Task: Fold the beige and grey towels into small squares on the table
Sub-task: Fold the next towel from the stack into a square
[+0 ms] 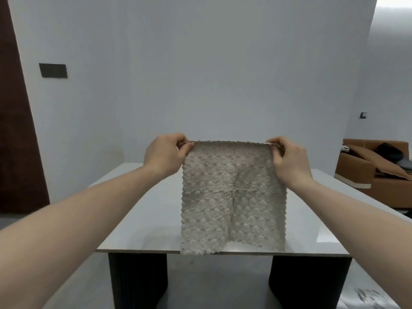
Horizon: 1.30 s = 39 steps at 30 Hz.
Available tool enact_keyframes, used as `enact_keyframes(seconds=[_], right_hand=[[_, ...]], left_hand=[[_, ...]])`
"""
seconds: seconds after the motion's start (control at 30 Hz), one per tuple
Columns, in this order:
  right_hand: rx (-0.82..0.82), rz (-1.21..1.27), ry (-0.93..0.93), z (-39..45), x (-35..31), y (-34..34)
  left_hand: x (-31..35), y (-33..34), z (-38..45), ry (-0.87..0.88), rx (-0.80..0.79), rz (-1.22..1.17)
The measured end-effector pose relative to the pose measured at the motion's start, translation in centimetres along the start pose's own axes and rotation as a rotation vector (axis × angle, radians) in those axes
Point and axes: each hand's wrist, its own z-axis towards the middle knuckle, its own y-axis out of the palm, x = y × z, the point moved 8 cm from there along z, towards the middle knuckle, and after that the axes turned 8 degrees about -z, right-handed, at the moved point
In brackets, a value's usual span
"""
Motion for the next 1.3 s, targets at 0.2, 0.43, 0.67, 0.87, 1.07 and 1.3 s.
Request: enact_keyframes(seconds=[0.2,0.43,0.67,0.87,1.07,1.3], right_hand=[[-0.164,-0.131,0.097,-2.3,2.9,3.5],[-0.292,-0.196,0.155,-4.2,5.5,8.4],[-0.256,-0.162,0.249,-3.6,8.4,11.7],[-0.253,-0.148,0.297,-3.1,10.9,14.1],[-0.295,-0.155,0.275,-4.0,12.9,15.3],[-0.308,-0.176,0.233,-4.8,13.2,14.2]], left_hand=[[-3.6,4.2,-1.6,-0.116,-0.167,0.126],[-7.3,10.0,-3.2,-0.229,-0.344,0.205],[-9.7,13.6,-1.8,-0.459,-0.257,-0.028],[-10.8,16.6,-0.9,-0.537,-0.194,-0.144],[-11.7,17.7,-1.5,-0.541,-0.200,-0.191],[-10.5,16.7,-3.0,-0.559,-0.271,-0.288]])
